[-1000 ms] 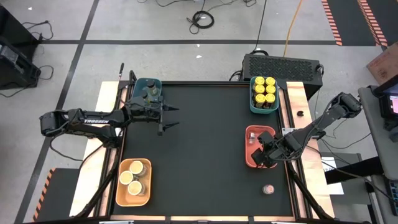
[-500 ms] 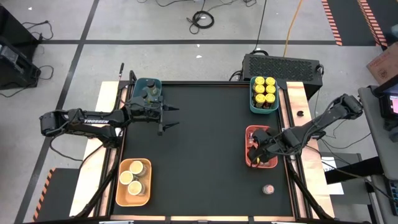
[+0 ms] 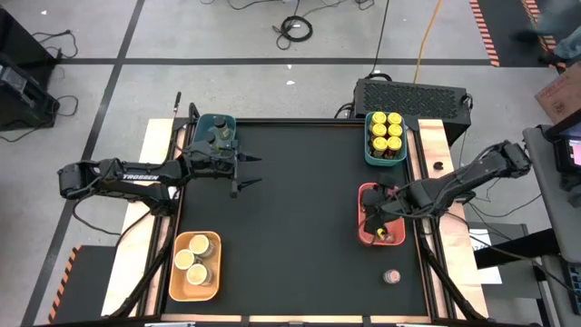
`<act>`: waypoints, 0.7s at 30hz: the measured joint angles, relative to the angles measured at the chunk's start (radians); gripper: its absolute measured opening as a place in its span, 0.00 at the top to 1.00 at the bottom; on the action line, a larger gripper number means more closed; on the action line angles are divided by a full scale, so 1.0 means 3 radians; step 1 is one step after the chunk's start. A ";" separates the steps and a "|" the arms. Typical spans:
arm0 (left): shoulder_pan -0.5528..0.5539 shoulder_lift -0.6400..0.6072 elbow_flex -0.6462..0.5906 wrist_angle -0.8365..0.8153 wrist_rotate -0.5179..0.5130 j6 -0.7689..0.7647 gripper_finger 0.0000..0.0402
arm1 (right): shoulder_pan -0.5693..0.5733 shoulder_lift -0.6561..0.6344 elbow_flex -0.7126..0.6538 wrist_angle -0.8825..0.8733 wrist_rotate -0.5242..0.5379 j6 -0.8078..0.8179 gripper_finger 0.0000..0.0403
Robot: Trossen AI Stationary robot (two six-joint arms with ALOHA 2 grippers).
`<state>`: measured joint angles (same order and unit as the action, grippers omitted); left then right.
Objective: Sort spices by type
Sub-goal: Adjust the brown spice bottle into the orange bin
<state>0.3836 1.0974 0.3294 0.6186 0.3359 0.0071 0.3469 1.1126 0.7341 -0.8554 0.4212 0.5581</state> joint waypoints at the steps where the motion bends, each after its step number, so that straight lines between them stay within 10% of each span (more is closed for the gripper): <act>1: 0.0000 0.0001 0.0000 0.0001 0.0000 0.0000 0.15 | -0.0029 0.0026 0.0000 -0.0002 -0.0009 -0.0073 0.48; 21: 0.0000 0.0000 0.0000 -0.0012 0.0000 0.0001 0.15 | -0.0625 0.0558 0.0000 -0.0143 -0.0468 -0.0621 0.26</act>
<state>0.3836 1.0973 0.3294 0.6151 0.3359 0.0074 0.1593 1.2801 0.7341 -0.8984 0.2810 0.3719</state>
